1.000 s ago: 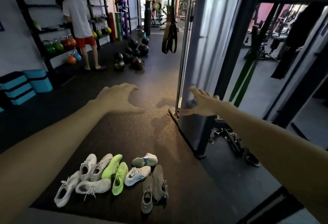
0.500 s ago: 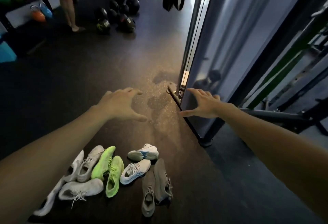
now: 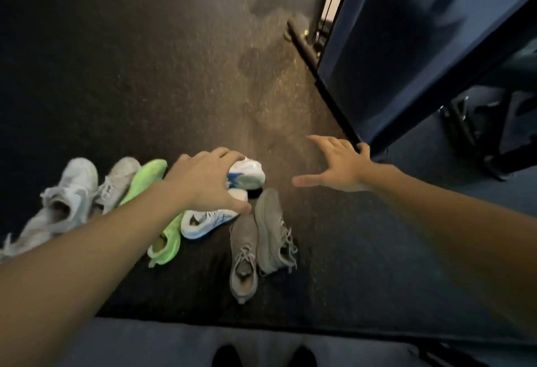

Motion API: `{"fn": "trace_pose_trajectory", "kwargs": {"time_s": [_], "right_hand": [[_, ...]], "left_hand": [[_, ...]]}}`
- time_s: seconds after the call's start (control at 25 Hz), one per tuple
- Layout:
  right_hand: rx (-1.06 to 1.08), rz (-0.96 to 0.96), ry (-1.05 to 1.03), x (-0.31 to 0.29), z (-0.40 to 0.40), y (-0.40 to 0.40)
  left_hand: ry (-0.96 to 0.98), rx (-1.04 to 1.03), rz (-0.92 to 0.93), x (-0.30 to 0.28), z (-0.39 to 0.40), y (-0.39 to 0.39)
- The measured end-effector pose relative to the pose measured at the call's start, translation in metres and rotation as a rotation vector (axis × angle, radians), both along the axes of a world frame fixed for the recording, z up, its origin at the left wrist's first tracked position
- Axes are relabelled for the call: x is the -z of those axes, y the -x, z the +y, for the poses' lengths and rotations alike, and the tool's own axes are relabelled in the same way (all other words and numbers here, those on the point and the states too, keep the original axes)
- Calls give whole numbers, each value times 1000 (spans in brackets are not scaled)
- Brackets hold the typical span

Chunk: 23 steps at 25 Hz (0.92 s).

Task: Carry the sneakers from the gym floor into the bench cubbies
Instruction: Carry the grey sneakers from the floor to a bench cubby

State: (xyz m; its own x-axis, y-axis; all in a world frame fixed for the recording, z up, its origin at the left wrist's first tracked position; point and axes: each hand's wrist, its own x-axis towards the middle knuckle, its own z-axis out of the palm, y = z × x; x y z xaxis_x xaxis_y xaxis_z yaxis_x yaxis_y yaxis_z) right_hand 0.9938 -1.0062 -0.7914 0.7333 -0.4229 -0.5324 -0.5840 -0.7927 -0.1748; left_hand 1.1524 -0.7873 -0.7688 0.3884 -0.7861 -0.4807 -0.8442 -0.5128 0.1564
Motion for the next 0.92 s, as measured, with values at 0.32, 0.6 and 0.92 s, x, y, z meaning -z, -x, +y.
{"fn": "trace_pose_trajectory", "kwargs": {"time_s": [0.32, 0.6, 0.92], "right_hand": [[85, 78, -247, 258, 51, 66], [113, 17, -360, 361, 101, 115], [236, -44, -509, 418, 147, 126]], "left_hand": [[-173, 30, 191, 259, 31, 70], [-276, 2, 274, 368, 78, 131], [-453, 15, 271, 415, 106, 177]]}}
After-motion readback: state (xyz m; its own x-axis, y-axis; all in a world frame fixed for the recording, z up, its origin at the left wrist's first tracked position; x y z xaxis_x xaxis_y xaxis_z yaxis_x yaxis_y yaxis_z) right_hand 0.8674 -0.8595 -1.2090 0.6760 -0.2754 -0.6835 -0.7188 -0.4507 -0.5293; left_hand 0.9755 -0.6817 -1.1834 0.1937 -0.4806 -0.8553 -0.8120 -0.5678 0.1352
